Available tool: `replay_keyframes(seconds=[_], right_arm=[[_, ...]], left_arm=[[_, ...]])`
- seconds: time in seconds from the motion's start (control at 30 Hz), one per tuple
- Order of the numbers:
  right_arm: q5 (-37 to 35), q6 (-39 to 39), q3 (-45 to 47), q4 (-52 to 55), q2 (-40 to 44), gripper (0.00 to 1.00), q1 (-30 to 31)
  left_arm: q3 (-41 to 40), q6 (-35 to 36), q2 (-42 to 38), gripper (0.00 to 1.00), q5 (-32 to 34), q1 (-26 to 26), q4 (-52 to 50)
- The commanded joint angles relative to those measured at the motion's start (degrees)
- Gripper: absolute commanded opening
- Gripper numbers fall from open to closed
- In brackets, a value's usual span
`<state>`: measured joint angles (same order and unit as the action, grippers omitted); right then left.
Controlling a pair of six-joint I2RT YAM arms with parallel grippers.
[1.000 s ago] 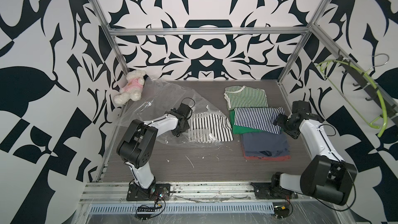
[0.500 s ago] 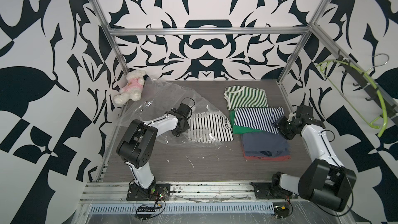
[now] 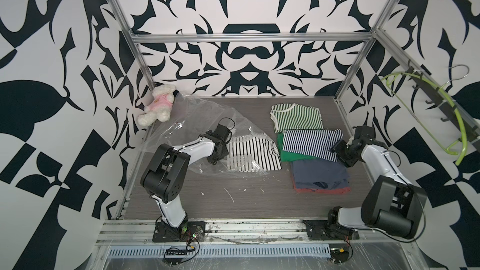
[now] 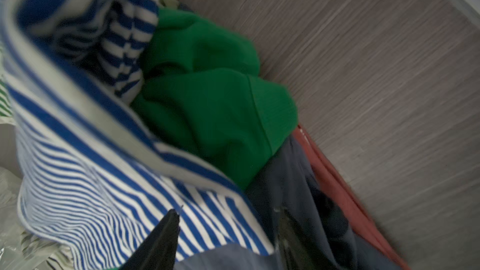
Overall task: Take the tank top out of the vacuum bag
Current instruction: Adjust the tank top at the center of the board.
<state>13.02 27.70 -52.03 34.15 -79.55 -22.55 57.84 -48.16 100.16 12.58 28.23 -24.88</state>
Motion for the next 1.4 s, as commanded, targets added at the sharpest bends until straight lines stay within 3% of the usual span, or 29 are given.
replay_keyframes(seconds=[0.0, 0.1, 0.3, 0.47, 0.67, 0.9, 0.97, 1.0, 1.07, 1.2, 1.37], right_arm=[[-0.5, -0.6, -2.8, -4.0, -1.6, 0.55, -0.3], [2.4, 0.3, -3.2, -4.7, -0.9, 0.43, -0.3], [3.0, -0.3, -4.2, -0.9, 2.9, 0.0, -0.3], [0.9, -0.5, -5.3, 3.0, 5.9, 0.0, -0.5], [-6.8, 1.5, -8.5, 12.3, 9.7, 0.0, -3.1], [-2.6, 4.3, -4.2, 14.5, 9.9, 0.0, -10.5], [-1.6, 4.4, -4.3, 13.9, 9.2, 0.21, -10.7], [-0.8, 3.7, -4.7, 13.5, 9.0, 0.39, -10.7], [-1.0, 2.1, -6.2, 14.3, 8.9, 0.57, -10.6], [-4.8, -1.4, -7.7, 14.8, 10.6, 0.64, -6.1], [-15.4, -3.0, -7.6, 15.1, 12.7, 0.69, 9.8]], left_arm=[[-1.7, -0.2, 1.0, 0.0, -1.4, -0.2, -0.5], [-1.7, -0.2, 0.8, 0.0, -1.3, -0.2, -0.7], [-1.6, -0.3, 1.3, 0.0, -1.4, -0.2, -0.6], [-0.9, -0.1, 1.7, 0.0, -1.6, -0.2, -0.6], [-1.1, 0.1, 1.3, 0.0, -1.1, -0.2, -1.1], [-1.1, 0.0, 1.7, 0.0, -1.4, -0.2, -0.6], [-0.9, 0.2, 1.7, 0.0, -1.5, -0.2, -0.8], [-0.7, 0.3, 1.7, 0.0, -1.4, -0.2, -0.7], [-0.7, 0.5, 1.5, 0.0, -1.1, -0.2, -0.9], [-0.9, 0.4, 1.8, 0.0, -1.1, -0.2, -0.7], [-0.4, 0.2, 2.6, 0.0, -1.8, -0.2, -0.3]])
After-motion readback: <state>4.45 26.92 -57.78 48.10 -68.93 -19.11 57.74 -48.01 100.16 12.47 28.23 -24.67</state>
